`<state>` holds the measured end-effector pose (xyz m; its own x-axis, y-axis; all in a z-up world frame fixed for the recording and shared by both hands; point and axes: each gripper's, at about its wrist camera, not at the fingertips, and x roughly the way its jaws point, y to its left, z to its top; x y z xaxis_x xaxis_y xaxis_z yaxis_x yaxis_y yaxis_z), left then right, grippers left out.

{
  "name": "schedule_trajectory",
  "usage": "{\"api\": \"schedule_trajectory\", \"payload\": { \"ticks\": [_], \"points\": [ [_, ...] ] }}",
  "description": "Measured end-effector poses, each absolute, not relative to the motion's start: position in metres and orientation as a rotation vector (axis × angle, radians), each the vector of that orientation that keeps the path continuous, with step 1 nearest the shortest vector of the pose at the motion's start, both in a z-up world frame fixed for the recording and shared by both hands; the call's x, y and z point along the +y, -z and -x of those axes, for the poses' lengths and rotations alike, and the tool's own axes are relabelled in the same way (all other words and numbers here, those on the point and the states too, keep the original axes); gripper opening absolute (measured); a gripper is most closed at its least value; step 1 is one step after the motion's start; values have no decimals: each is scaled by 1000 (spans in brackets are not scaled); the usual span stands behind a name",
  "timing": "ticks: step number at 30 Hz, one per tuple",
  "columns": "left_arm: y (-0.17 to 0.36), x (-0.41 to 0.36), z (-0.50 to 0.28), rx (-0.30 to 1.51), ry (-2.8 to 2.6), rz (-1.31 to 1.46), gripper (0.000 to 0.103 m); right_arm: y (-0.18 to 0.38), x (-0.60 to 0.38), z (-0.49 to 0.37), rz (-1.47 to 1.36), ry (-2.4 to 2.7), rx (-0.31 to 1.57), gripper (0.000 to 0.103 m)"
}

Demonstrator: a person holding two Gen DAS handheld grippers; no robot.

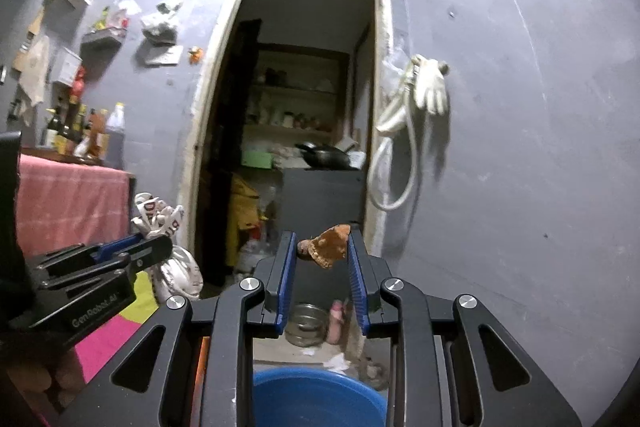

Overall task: Collect trash
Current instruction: 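Carry the white paper and orange scrap over the blue basin with both grippers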

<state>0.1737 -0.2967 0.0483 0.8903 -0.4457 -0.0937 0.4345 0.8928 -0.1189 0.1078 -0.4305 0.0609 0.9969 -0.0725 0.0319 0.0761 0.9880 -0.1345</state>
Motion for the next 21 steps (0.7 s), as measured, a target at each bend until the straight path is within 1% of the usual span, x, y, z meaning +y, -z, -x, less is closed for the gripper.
{"api": "schedule_trajectory", "payload": {
  "ticks": [5,12,21],
  "points": [
    [-25,-319,-186,179,469,55,18,-34,-448,-115,118,113,3,24],
    [10,-340,-217,372,490,34,18,1,-467,-128,55,122,109,24],
    [48,-355,-237,532,501,27,18,31,-479,-137,-11,132,239,24]
  ]
}}
